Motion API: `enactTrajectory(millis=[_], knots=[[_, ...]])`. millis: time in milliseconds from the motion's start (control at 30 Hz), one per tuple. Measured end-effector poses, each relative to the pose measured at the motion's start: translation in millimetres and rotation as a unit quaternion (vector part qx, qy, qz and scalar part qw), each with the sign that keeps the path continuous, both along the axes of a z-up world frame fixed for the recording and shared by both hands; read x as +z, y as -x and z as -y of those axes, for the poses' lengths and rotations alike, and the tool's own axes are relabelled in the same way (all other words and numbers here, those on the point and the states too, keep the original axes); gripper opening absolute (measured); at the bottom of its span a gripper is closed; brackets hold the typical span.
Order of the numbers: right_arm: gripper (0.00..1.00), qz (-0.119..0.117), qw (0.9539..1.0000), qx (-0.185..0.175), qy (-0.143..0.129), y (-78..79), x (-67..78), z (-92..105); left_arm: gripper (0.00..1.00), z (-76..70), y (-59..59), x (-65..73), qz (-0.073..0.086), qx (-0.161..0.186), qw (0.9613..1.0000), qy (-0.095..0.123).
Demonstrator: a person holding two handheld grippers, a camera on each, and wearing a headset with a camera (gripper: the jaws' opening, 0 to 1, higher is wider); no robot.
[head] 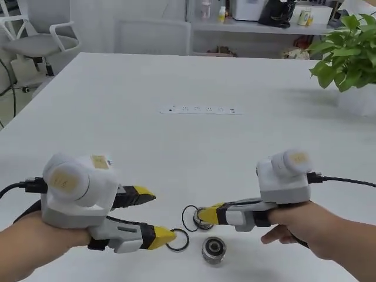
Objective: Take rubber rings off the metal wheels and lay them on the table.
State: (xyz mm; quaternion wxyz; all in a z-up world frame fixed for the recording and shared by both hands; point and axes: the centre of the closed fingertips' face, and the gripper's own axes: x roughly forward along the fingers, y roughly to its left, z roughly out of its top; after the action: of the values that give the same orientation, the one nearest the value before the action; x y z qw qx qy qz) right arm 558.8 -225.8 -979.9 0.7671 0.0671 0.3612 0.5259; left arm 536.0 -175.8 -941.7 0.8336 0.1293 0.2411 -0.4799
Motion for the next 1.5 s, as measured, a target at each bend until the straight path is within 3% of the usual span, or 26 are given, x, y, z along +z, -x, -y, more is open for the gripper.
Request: enactTrajectory(millis=[233, 433, 800, 1133, 1500], knots=[[0.00, -0.001, 0.9991, 0.021, 0.036, 5.0, -11.6, -11.2, 0.54, -6.2, -0.3, 3.1, -0.002, 0.011, 0.9999, 0.007], [0.00, -0.007, 0.9979, 0.017, 0.063, 3.2, -21.4, -14.8, 0.54, -6.7, -1.2, 4.9, 0.001, 0.015, 0.9998, 0.011], [0.00, -0.018, 0.9958, 0.009, 0.090, 4.0, -32.9, -17.8, 0.54, -12.7, 0.2, 0.9, -0.003, 0.020, 0.9998, 0.007], [0.00, -0.020, 0.9944, 0.004, 0.104, 2.5, -38.2, -18.3, 0.54, -13.9, 0.1, -0.1, -0.004, 0.023, 0.9997, 0.005], [0.01, -0.020, 0.9948, 0.005, 0.099, 2.7, -37.5, -18.8, 0.53, -13.7, 1.6, -2.5, -0.008, 0.021, 0.9998, 0.001]])
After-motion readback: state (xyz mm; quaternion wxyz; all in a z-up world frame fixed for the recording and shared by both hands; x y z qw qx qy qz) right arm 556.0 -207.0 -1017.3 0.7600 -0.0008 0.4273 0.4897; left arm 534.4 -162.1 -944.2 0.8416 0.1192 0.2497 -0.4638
